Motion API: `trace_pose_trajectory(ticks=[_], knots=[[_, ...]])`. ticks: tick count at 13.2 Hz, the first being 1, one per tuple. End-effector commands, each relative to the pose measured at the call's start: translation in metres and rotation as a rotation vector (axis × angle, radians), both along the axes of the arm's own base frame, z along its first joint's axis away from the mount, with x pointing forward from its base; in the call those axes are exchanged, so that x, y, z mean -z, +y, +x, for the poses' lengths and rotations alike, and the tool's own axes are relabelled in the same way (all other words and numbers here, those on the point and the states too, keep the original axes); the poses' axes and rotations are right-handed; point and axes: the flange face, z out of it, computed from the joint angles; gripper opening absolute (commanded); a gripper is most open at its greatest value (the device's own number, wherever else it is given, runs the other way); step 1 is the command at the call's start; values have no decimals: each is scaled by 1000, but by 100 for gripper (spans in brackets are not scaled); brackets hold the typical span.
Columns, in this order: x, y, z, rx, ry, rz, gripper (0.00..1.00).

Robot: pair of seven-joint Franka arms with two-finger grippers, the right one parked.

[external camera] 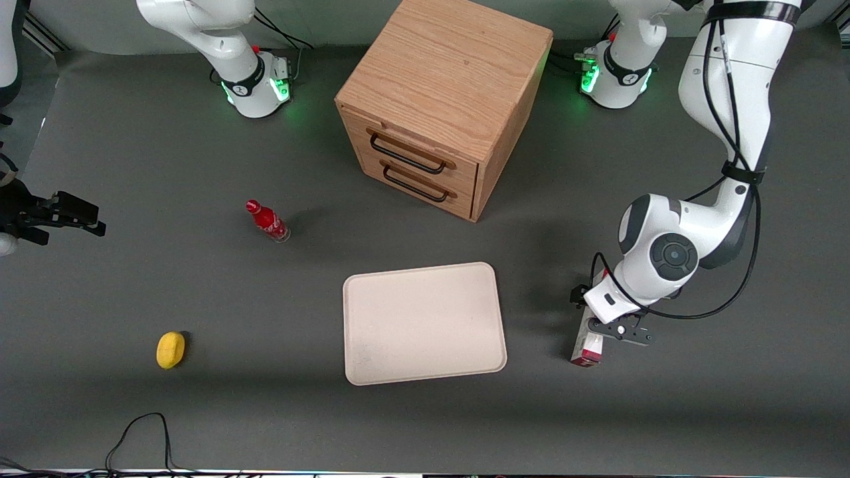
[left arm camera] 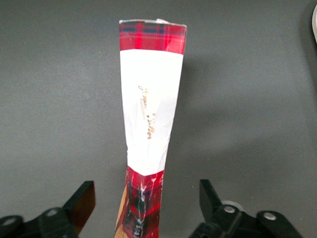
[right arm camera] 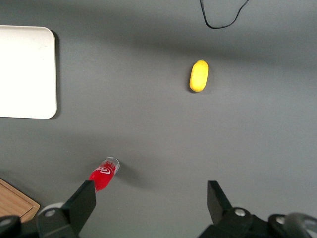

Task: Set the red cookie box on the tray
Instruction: 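Close the left gripper on the cookie box's end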

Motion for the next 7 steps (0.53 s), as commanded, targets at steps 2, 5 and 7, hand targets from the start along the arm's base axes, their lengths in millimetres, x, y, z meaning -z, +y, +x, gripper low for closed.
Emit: trace_pose_trajectory(ticks=[2,5,7], knots=[[1,-2,-1,22,-7,-4,0],[1,0,0,21,-7,-4,0],[-1,0,1,22,-9,-4,0]])
